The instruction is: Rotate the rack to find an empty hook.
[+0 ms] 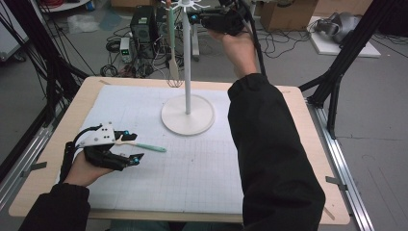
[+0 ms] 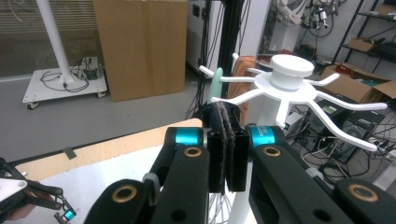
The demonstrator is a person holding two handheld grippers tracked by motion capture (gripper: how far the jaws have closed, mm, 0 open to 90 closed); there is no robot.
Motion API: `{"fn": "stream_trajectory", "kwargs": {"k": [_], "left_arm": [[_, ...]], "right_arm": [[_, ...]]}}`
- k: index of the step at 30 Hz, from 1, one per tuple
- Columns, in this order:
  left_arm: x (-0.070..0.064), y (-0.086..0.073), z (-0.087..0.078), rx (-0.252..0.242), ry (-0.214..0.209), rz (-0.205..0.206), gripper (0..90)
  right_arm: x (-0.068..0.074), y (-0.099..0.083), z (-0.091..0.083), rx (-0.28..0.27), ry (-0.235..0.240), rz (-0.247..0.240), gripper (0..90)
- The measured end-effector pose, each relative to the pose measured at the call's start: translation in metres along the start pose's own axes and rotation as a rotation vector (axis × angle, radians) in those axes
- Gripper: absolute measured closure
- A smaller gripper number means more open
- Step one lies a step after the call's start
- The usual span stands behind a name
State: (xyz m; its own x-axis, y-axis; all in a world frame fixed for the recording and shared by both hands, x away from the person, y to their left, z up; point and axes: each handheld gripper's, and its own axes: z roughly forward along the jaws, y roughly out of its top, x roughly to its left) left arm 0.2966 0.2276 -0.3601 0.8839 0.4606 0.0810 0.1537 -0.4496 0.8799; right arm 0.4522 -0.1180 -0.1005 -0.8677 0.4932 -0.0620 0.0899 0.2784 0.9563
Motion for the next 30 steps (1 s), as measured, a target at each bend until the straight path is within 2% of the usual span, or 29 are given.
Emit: {"fn": "stream_trajectory", "kwargs": {"k": [11,18,30], "left_arm": [[0.001,0.0,-0.001,-0.001,0.002,-0.001,29.8],[0.001,0.0,-0.001,-0.002,0.001,-0.005,29.8],[0.003,-0.003,-0.003,-0.002,0.007,-0.014,29.7]], "right_arm": [[0.004,0.0,0.008,0.009,0.007,-0.008,89.3],[0.007,-0.001,0.004,0.006,0.02,-0.009,89.1],[0.013,-0.016,0.001,0.009,0.064,0.012,79.2]]}}
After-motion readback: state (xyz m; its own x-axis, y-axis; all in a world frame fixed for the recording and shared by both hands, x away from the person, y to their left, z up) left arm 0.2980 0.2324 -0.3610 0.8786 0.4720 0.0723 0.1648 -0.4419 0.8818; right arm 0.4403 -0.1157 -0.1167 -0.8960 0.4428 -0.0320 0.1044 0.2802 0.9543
